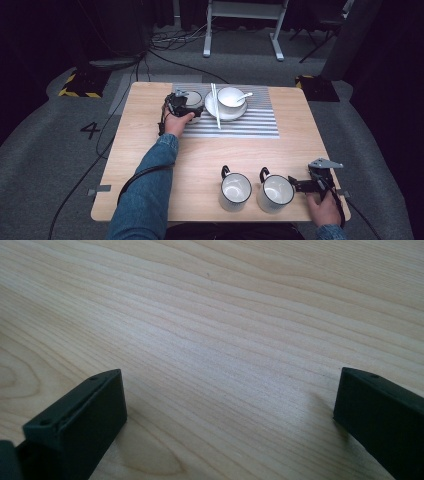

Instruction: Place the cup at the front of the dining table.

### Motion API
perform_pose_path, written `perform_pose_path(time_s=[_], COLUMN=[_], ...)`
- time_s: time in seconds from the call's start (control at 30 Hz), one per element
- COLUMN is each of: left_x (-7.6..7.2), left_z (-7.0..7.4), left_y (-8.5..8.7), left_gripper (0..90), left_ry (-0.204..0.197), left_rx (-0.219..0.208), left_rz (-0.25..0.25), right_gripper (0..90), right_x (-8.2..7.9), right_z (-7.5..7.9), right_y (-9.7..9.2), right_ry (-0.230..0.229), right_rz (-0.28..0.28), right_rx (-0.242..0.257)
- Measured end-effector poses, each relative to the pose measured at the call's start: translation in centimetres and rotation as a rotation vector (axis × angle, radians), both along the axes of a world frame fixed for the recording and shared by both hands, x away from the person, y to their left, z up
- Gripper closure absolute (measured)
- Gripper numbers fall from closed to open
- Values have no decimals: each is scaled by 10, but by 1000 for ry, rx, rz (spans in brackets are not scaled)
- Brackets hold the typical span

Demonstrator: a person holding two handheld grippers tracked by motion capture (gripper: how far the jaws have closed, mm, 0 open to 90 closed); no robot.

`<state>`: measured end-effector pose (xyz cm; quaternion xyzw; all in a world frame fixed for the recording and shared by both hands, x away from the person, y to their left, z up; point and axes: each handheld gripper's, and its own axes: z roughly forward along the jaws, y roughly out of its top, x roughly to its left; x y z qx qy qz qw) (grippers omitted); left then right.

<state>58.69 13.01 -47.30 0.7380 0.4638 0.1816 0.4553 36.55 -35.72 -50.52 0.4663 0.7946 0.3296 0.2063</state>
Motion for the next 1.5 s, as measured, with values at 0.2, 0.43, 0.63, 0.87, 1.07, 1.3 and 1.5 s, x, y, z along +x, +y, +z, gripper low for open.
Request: perform_pose_path(time_s=[0.2, 0.43, 0.63, 0.87, 1.07, 1.3, 1.5], left_x=[-1, -4, -8, -10, -18, -38, -56], left_z=[-2, -5, -3, 1, 13, 37, 53], left_y=[-2, 4, 3, 4, 10, 18, 27], left_gripper=[17, 12, 8, 0, 4, 76, 153], left_ry=[11, 7, 4, 20, 33, -28, -64], left_rx=[35, 37, 66, 54, 71, 91, 39], left_rz=[-16, -20, -34, -20, -39, -32, -60], right_gripper=[7, 7, 7, 7, 7, 7, 7], right_x=[0, 0, 0, 0, 0, 0, 0], right_z=[0, 0, 0, 0, 0, 0, 0], right_y=[0, 0, 0, 0, 0, 0, 0], right_ry=[-1, 0, 0, -1, -1, -1, 0], right_rz=[-1, -2, -1, -2, -2, -1, -2], right_rx=[-1, -1, -1, 0, -1, -1, 0])
